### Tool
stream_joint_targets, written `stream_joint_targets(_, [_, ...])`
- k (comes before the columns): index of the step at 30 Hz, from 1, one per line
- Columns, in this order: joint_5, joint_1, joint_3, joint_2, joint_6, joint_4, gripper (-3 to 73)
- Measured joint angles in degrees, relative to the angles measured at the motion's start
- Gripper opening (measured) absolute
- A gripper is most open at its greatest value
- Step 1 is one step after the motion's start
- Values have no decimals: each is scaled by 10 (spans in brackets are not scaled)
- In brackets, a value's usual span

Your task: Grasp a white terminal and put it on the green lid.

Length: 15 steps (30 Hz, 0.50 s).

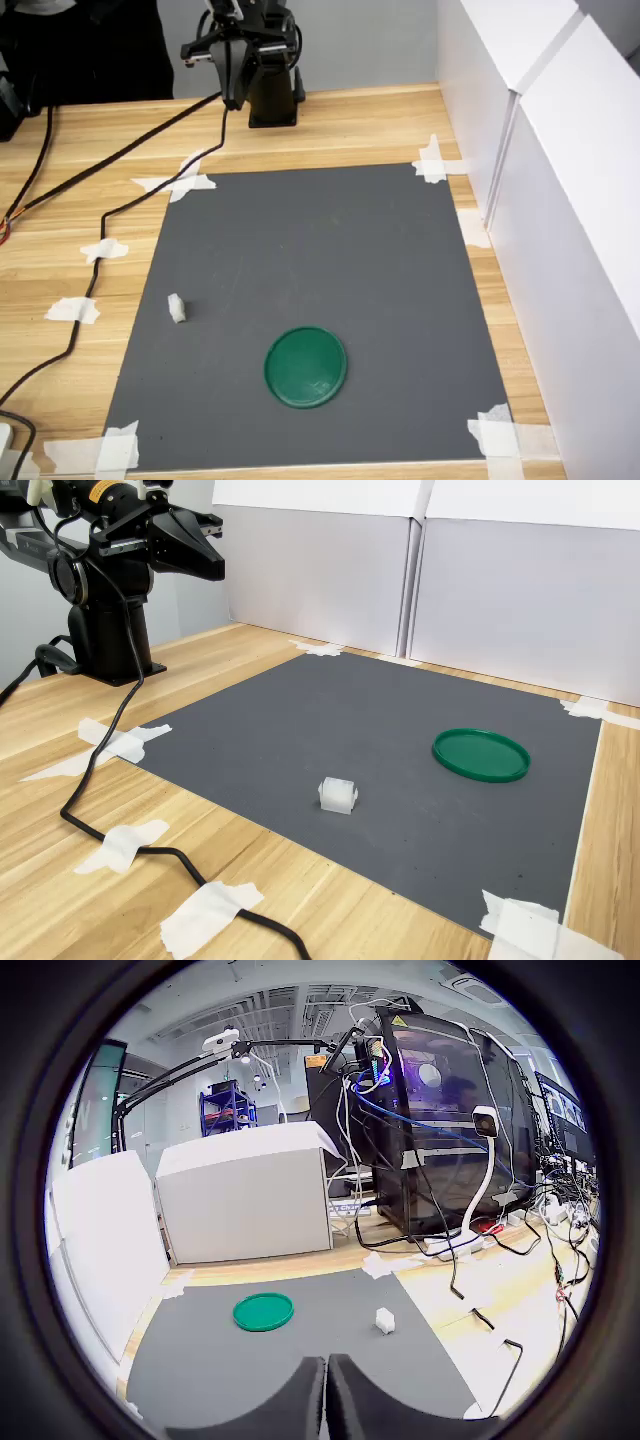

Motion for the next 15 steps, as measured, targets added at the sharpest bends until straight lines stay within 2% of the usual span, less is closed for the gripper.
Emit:
stream_joint_targets(4, [21,0,-5,0,-4,0,-16])
stream_joint_targets(11, [120,0,-91,45,-8,0,-16])
stream_joint_targets(15, [181,0,-155,98,-8,-13,-16])
